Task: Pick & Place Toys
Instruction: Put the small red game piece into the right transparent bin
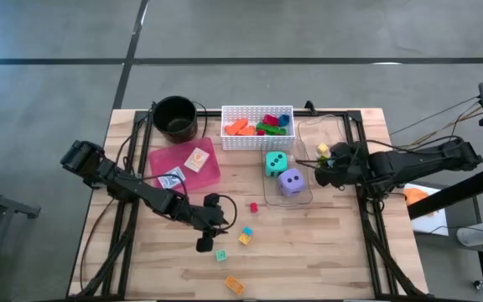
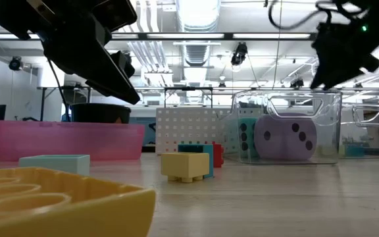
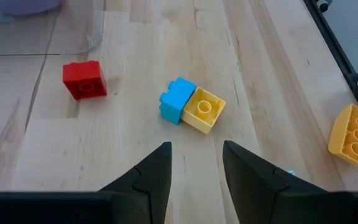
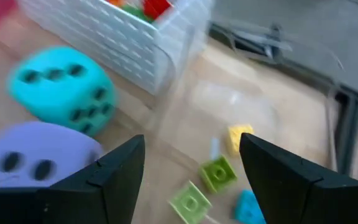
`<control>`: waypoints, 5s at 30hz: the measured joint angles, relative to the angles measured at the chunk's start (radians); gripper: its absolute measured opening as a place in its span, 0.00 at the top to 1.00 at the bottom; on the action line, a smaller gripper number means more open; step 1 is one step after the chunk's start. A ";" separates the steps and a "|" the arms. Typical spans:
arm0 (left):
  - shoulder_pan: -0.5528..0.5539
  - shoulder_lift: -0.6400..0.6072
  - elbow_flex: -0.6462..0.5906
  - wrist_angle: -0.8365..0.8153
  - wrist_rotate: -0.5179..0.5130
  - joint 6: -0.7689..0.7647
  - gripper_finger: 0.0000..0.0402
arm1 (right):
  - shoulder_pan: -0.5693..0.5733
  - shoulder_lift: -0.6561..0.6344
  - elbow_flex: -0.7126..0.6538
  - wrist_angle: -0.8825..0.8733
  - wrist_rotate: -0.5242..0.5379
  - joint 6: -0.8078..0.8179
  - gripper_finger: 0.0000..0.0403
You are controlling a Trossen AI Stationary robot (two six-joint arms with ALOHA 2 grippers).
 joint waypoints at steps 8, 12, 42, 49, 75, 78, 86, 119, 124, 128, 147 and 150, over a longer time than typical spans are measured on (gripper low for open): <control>-0.001 0.000 -0.002 -0.003 0.000 0.000 0.63 | 0.021 0.058 0.129 0.212 -0.072 -0.226 0.35; -0.001 0.000 -0.002 -0.003 0.000 -0.007 0.63 | 0.069 0.142 0.160 0.384 -0.176 -0.353 0.35; 0.000 0.000 -0.003 -0.004 -0.046 0.001 0.63 | 0.338 1.192 0.945 0.046 -0.429 -0.035 0.35; 0.001 0.035 -0.003 0.135 -0.068 0.340 0.63 | 0.396 1.201 0.969 -0.070 -0.385 0.010 0.35; 0.292 0.391 0.395 -0.108 0.264 0.728 0.48 | 0.487 0.825 0.454 0.380 -0.288 0.064 0.35; 0.297 0.436 0.458 -0.208 0.266 0.793 0.39 | 0.487 0.802 0.425 0.408 -0.289 0.064 0.35; 0.324 0.451 0.457 -0.224 0.247 0.839 0.30 | 0.487 0.782 0.383 0.442 -0.295 0.063 0.35; 0.340 0.440 0.413 -0.182 0.190 0.783 0.41 | 0.487 0.782 0.395 0.453 -0.295 0.061 0.35; 0.315 0.436 0.413 -0.182 0.139 0.842 0.31 | 0.487 0.782 0.395 0.453 -0.295 0.061 0.35; 0.289 0.436 0.412 -0.182 0.146 0.884 0.29 | 0.487 0.782 0.395 0.453 -0.295 0.061 0.35; 0.258 0.437 0.407 -0.172 0.120 0.932 0.56 | 0.487 0.783 0.395 0.453 -0.295 0.061 0.35; 0.258 0.437 0.408 -0.182 0.127 0.924 0.65 | 0.487 0.783 0.395 0.453 -0.295 0.061 0.35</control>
